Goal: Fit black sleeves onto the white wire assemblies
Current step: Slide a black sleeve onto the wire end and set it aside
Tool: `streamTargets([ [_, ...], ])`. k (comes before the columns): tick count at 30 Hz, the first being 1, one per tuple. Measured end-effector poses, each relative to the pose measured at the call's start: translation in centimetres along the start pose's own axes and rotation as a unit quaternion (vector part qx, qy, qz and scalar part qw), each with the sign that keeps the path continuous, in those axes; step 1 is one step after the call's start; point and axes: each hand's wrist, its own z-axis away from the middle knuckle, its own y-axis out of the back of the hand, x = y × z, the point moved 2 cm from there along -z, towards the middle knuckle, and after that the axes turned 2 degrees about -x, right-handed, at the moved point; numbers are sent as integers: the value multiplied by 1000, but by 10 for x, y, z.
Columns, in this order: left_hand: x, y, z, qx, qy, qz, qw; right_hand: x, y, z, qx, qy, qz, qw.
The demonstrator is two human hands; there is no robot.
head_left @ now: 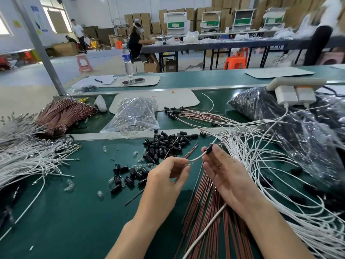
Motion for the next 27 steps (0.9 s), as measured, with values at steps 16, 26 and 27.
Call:
streamTargets([
  [16, 1, -3, 2, 2, 12, 37, 999, -3, -4, 5, 16, -9, -42, 999],
  [26, -3, -1, 0, -10, 23, 50, 998, -1, -3, 4, 100, 134, 114, 979],
  [27, -4, 0, 0, -9, 23, 50, 998, -2, -3, 5, 107, 153, 155, 970],
])
